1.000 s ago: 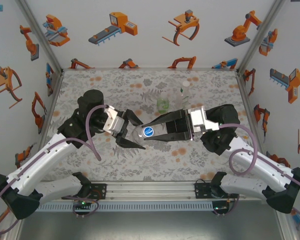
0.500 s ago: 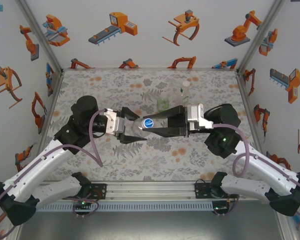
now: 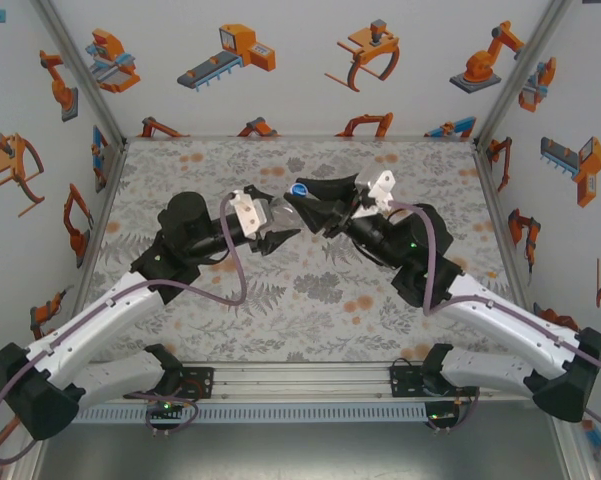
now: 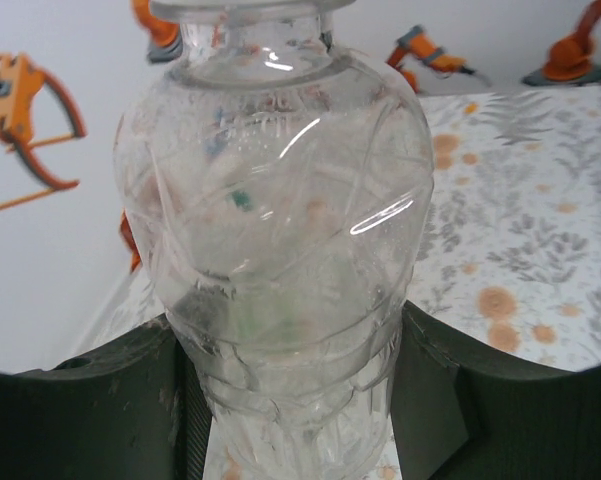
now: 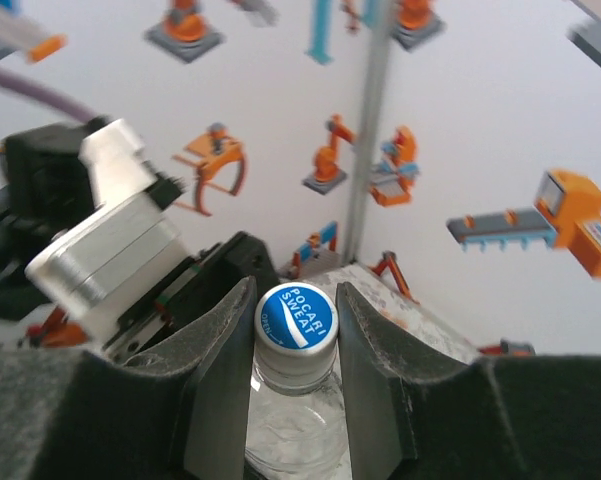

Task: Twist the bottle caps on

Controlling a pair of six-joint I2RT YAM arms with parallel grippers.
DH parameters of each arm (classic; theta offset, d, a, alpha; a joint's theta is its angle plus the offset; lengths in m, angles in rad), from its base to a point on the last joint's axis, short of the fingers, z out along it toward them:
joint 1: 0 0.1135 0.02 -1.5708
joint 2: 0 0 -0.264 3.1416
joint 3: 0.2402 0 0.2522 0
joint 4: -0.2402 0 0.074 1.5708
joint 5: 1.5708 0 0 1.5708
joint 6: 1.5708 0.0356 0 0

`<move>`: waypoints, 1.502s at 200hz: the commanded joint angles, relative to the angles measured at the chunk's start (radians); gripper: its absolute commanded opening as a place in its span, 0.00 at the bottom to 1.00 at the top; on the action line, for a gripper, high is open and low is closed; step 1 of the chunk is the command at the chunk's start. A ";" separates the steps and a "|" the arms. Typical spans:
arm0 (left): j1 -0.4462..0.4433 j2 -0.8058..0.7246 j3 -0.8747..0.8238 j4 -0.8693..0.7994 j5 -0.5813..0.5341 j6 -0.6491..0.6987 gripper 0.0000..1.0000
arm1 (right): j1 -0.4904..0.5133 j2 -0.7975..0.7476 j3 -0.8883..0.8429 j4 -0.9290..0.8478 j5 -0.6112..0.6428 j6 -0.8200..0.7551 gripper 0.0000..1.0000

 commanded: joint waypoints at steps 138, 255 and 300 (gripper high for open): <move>-0.009 -0.012 0.096 -0.105 0.246 -0.022 0.00 | 0.062 -0.040 0.021 -0.053 0.032 0.007 0.48; -0.011 -0.039 0.172 -0.387 0.874 0.099 0.00 | 0.063 -0.164 0.070 -0.175 -0.824 -0.178 0.56; -0.011 -0.009 0.190 -0.422 0.909 0.122 0.00 | 0.063 -0.066 0.094 0.027 -0.891 -0.016 0.47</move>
